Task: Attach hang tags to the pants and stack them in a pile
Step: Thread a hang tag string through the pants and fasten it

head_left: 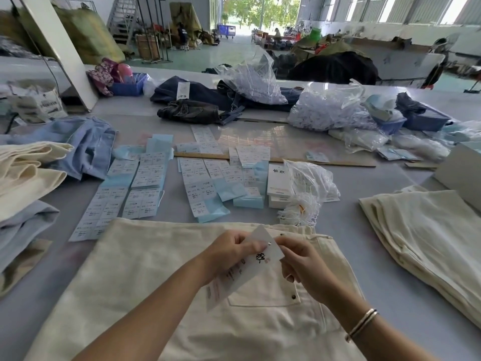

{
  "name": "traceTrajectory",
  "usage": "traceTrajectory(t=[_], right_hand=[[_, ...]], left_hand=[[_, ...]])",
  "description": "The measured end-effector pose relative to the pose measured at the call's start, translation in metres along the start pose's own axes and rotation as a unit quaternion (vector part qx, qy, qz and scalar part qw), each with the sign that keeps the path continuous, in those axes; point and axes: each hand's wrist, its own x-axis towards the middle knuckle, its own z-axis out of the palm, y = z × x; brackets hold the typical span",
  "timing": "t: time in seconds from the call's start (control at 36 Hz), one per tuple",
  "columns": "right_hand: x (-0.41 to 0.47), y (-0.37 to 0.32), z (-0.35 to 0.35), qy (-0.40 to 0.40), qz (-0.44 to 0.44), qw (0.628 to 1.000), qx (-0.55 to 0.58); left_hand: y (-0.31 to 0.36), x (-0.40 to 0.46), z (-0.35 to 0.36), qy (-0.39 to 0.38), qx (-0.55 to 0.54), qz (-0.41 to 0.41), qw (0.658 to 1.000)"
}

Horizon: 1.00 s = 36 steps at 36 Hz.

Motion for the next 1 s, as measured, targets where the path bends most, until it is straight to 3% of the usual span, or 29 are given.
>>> traceTrajectory(t=[0.28,0.44,0.53,0.61,0.72,1.0], right_hand=[[-0.001,0.001,-0.001,0.008,-0.021,1.0,0.004],[0.004,0.003,-0.002,0.016,-0.017,0.998,-0.065],[0.005,0.006,-0.002,0.033,-0.011,0.994,-0.107],[0.004,0.011,-0.003,0.034,-0.001,0.99,-0.139],[0.003,0.019,-0.001,0.03,0.027,0.99,-0.135],[0.005,0.031,-0.021,0.03,0.048,0.98,-0.193]], left_hand=[[-0.001,0.002,-0.004,-0.006,0.005,0.007,1.0],[-0.004,0.008,-0.002,0.001,0.066,0.0,0.998],[-0.01,0.012,0.004,0.072,0.126,0.039,0.989],[-0.016,0.011,0.011,0.191,0.221,0.163,0.943],[-0.021,0.01,0.021,0.149,0.254,0.235,0.926],[-0.029,0.02,0.034,0.142,0.268,0.201,0.931]])
